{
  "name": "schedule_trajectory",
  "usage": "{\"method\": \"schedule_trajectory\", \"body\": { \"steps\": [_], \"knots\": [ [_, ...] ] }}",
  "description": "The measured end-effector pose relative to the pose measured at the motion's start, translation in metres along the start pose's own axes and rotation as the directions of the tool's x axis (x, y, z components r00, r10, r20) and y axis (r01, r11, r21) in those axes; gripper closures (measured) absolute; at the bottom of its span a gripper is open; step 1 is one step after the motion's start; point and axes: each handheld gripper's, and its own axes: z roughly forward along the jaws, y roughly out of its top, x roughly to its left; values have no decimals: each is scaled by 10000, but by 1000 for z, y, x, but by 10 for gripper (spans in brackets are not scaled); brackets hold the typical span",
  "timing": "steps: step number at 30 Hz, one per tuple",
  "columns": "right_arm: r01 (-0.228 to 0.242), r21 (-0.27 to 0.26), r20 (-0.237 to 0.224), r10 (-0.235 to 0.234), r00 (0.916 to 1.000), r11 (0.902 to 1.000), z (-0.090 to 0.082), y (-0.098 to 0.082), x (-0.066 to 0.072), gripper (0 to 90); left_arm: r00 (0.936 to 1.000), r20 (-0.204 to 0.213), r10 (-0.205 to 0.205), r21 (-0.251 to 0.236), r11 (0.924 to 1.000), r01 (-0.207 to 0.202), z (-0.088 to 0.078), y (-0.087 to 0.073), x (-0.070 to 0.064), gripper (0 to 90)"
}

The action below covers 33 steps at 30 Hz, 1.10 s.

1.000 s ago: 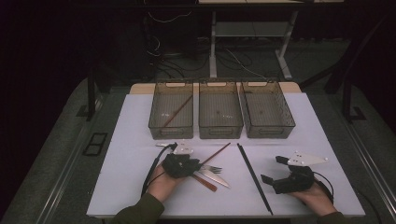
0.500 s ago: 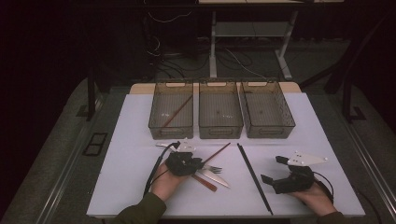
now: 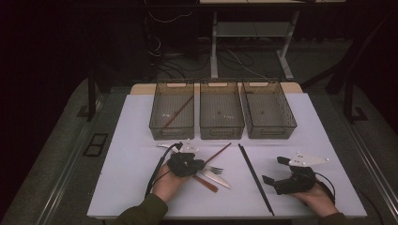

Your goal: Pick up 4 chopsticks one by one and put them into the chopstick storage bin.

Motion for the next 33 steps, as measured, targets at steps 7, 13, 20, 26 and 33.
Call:
{"method": "schedule_trajectory", "body": {
  "steps": [7,13,20,26,33],
  "knots": [
    [3,5,-7,-3,10000,10000,0,0,0,40,10000,6,-22,19,10000,22,-2,1,1,825],
    [0,3,-2,0,10000,10000,0,0,0,40,10000,75,-28,-18,10000,28,-4,3,1,831],
    [-4,3,-7,4,10000,10000,0,0,0,40,9995,265,168,-67,9998,-166,-8,5,-1,832],
    [-7,2,-17,7,10000,10000,0,0,0,40,9984,423,373,-185,9992,-365,-14,8,-5,833],
    [-31,-11,-22,31,10000,10000,-1,0,0,40,9960,630,634,-351,9975,-613,-22,10,-8,833]
  ]
}}
